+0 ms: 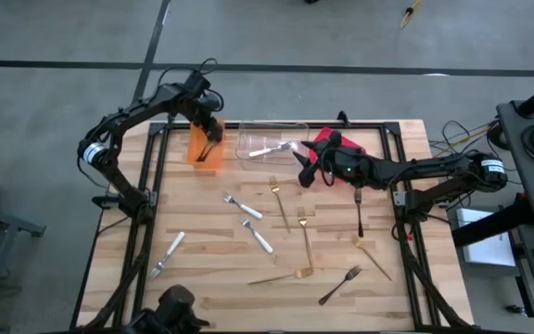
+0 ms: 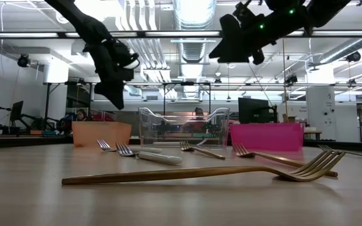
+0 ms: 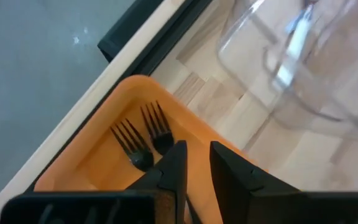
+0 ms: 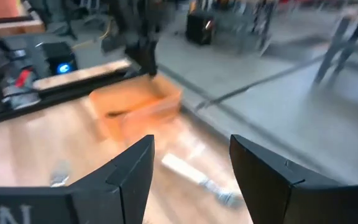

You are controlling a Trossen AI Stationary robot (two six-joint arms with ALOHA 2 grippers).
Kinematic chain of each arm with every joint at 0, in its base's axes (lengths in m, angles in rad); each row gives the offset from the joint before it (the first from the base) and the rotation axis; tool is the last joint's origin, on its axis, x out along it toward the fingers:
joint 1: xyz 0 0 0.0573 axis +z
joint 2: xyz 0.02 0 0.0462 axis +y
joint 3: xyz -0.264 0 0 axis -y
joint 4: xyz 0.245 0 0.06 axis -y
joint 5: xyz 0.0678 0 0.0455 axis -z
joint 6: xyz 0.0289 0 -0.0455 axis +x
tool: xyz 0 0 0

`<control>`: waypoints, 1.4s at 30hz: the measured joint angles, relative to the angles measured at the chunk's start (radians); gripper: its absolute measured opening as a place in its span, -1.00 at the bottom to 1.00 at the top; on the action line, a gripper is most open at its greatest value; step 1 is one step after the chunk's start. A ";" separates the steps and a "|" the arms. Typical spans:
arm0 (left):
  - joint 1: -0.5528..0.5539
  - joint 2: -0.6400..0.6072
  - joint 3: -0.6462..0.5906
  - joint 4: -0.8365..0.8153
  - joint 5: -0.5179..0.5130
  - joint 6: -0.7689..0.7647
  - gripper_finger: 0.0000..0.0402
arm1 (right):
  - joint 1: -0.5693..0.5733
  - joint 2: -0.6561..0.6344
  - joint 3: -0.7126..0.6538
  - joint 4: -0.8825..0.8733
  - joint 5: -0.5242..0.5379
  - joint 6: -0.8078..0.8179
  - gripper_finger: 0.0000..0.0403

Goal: Sort silverware by color (type)
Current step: Put the gold fork into the red bin

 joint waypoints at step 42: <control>-0.543 -0.575 -0.610 1.091 -0.052 -0.186 -0.74 | 0.247 0.002 0.296 -1.468 -0.735 0.966 0.00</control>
